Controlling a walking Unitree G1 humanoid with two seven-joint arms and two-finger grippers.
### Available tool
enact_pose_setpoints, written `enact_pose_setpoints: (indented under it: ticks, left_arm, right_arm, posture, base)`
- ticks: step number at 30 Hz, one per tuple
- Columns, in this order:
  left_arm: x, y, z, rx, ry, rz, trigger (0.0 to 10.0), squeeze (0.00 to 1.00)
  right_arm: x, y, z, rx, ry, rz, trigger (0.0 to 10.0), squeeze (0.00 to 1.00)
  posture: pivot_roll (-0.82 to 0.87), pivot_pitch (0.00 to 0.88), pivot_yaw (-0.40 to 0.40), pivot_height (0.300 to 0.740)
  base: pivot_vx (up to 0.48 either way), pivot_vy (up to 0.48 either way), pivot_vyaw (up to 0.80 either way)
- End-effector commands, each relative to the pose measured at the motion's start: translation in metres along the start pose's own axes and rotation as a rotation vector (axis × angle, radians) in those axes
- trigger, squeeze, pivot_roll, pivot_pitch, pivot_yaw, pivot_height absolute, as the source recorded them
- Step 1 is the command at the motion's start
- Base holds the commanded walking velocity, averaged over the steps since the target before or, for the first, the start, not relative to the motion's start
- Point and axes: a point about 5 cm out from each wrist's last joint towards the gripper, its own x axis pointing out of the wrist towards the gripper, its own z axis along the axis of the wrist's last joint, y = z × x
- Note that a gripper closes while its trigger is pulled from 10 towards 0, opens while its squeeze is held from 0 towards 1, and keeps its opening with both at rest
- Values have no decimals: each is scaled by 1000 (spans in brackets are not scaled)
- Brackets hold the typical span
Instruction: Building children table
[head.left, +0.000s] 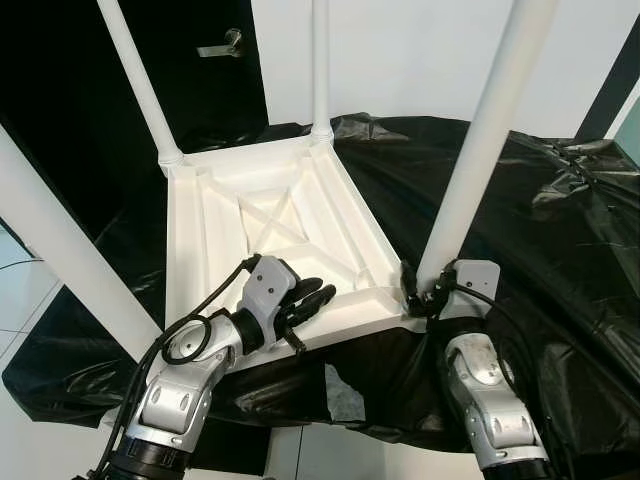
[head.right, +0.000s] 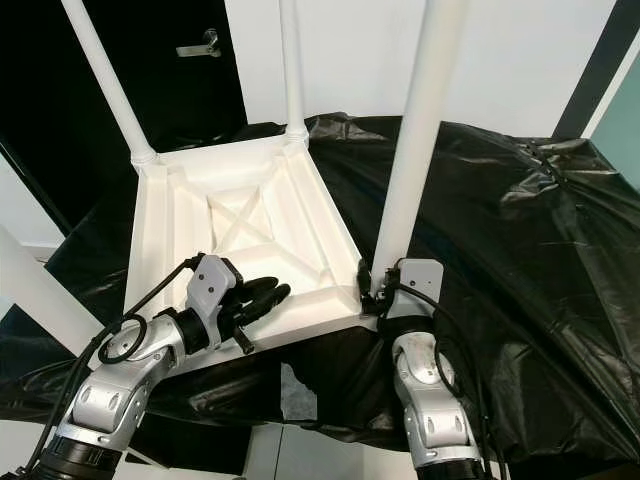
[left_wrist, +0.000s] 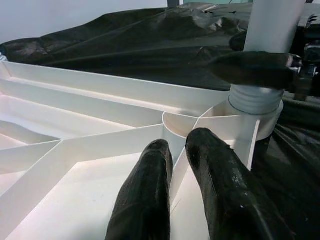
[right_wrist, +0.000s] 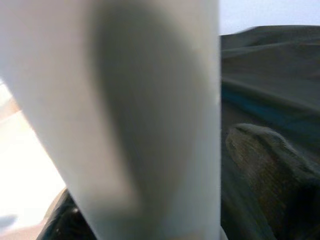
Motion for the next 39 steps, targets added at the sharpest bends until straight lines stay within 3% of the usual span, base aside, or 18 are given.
enact_pose_setpoints:
  ticks: [1, 7, 9, 10, 11, 12, 17, 18, 19, 20, 21, 29, 31, 32, 33, 34, 39]
  left_arm:
    - [0, 1, 1, 10, -6, -15, 10000, 0]
    - [5, -3, 4, 14, -26, -57, 10000, 0]
    - [5, -3, 4, 14, -26, -57, 10000, 0]
    - [6, -1, 5, 24, -24, -57, 10000, 0]
    - [6, -1, 5, 24, -24, -57, 10000, 0]
    - [6, 0, 6, 25, -25, -55, 10000, 0]
    - [6, -3, 4, 24, -21, -59, 10000, 0]
    - [6, -3, 4, 23, -22, -61, 10000, 0]
    - [6, -3, 4, 23, -22, -61, 10000, 0]
    - [7, -4, 4, 20, -23, -63, 10000, 0]
    - [7, -5, 4, 21, -25, -65, 10000, 0]
    - [6, -5, 2, 22, -23, -61, 10000, 0]
    - [6, -6, 2, 24, -21, -68, 10000, 0]
    - [6, -7, 2, 26, -18, -70, 10000, 0]
    - [5, -7, 1, 27, -16, -71, 10000, 0]
    - [5, -7, 1, 27, -15, -72, 10000, 0]
    - [4, -7, 1, 31, -9, -73, 10000, 0]
  right_arm:
    - [0, -7, 0, 14, -5, 46, 10000, 0]
    - [9, -19, 4, -25, 15, 371, 10000, 0]
    - [9, -19, 4, -25, 15, 371, 10000, 0]
    - [15, -19, 7, -58, 32, 492, 10000, 0]
    - [15, -19, 7, -58, 32, 492, 10000, 0]
    - [22, -19, 10, -107, 39, 579, 10000, 0]
    - [31, -16, 11, -146, 69, 696, 10000, 0]
    - [32, -15, 9, -161, 82, 721, 8235, 0]
    - [32, -15, 9, -161, 82, 721, 8235, 0]
    - [32, -15, 6, -164, 100, 739, 2667, 0]
    - [30, -15, 3, -175, 110, 756, 0, 0]
    - [29, -18, -2, -150, 127, 770, 0, 0]
    - [29, -20, -2, -153, 111, 725, 0, 0]
    - [28, -20, -3, -141, 104, 684, 5294, 0]
    - [28, -20, -3, -132, 100, 656, 5294, 0]
    - [27, -21, -5, -132, 102, 610, 10000, 0]
    - [24, -20, -9, -141, 101, 487, 10000, 0]
  posture:
    - [32, 0, 22, 740]
    - [31, 0, 15, 740]
    - [31, 0, 15, 740]
    - [33, 0, 17, 740]
    - [33, 0, 17, 740]
    - [28, 0, 20, 740]
    - [31, 0, 13, 740]
    - [32, 0, 11, 740]
    - [32, 0, 11, 740]
    - [39, 0, 3, 740]
    - [43, 0, -1, 740]
    - [45, 0, -6, 740]
    - [47, 0, -6, 740]
    - [46, 0, -5, 740]
    - [46, 0, -5, 740]
    - [42, 0, 0, 740]
    - [44, 0, 1, 740]
  base:
    - [0, 0, 0]
    - [0, 0, 0]
    - [0, 0, 0]
    - [0, 0, 0]
    - [0, 0, 0]
    - [0, 0, 0]
    - [0, 0, 0]
    - [0, 0, 0]
    - [0, 0, 0]
    - [0, 0, 0]
    - [0, 0, 0]
    - [0, 0, 0]
    - [0, 0, 0]
    - [0, 0, 0]
    - [0, 0, 0]
    - [0, 0, 0]
    - [0, 0, 0]
